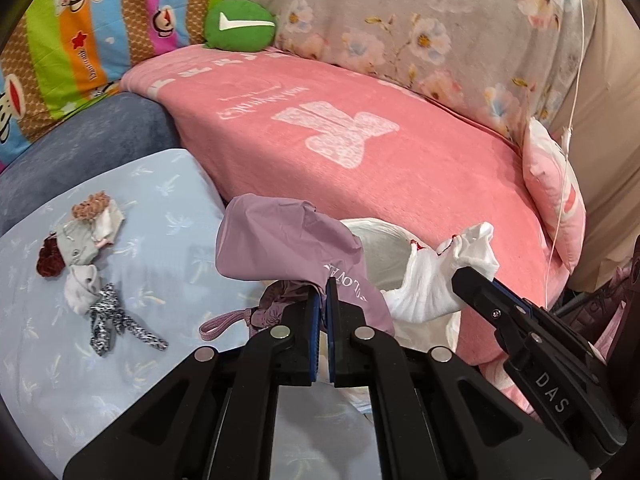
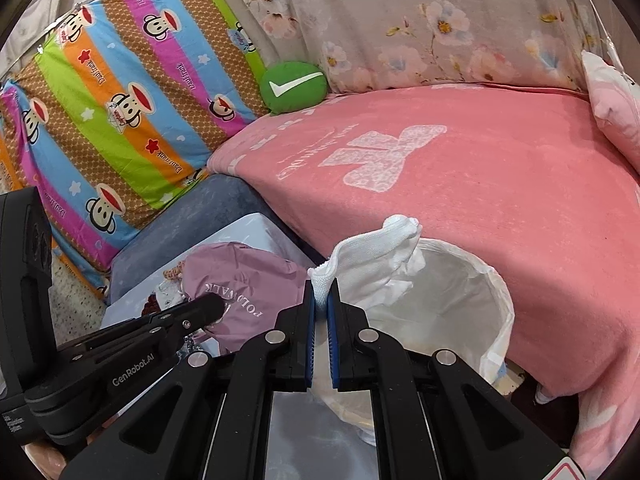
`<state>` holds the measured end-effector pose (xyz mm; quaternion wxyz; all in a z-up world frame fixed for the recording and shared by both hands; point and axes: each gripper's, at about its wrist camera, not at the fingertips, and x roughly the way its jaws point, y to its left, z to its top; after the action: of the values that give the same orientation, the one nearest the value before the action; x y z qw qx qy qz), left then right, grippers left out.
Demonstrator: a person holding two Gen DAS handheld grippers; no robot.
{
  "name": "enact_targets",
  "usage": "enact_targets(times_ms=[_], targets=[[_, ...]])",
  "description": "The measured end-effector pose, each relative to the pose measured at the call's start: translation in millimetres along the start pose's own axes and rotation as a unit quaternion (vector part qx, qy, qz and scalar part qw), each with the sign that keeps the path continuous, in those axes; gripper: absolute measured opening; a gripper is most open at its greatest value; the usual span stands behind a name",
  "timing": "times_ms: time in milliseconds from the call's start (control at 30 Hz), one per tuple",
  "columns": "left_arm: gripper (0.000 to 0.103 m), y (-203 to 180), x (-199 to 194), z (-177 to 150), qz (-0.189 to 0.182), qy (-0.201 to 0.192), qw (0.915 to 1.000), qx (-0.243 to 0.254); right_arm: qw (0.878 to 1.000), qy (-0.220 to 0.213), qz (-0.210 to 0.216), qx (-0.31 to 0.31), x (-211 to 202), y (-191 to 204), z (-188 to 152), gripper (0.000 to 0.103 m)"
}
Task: Collect trash
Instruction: 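Carry the pink pouch and white sock over the bin with both tools, then open both tools to drop the pouch and sock into the bin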
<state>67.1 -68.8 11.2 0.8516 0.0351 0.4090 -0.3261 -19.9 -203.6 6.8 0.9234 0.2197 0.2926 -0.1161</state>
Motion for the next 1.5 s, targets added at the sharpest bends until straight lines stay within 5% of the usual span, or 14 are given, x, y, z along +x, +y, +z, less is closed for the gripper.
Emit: enact_targets(times_ms=[667,800,900,1500], targets=[[0.008,-35.1,42.0,-4.3,-0.030,0.045,0.9982,0.027,0.999,0.008,-0.027,0.032,5.1,-53.8,-4.4,0.006],[0.051,-32.6,42.1,-4.3,-0.018,0.035,0.9991,0.018,0.999,0.011,-0.028,0.033,7.9,-55.9,-2.7,0.007],[0.063,-32.0,38.3,-4.0,-0.007,0.019,0.9996,0.022,0.999,0.011,-0.030,0.035,9.9,-56.9,-2.2,0.012],[0.064,-3.7,36.0,-12.2,0.035,0.014,0.9993,0.001,0.999,0.026,-0.020,0.017,18.7,-43.7,-7.8,0.020]])
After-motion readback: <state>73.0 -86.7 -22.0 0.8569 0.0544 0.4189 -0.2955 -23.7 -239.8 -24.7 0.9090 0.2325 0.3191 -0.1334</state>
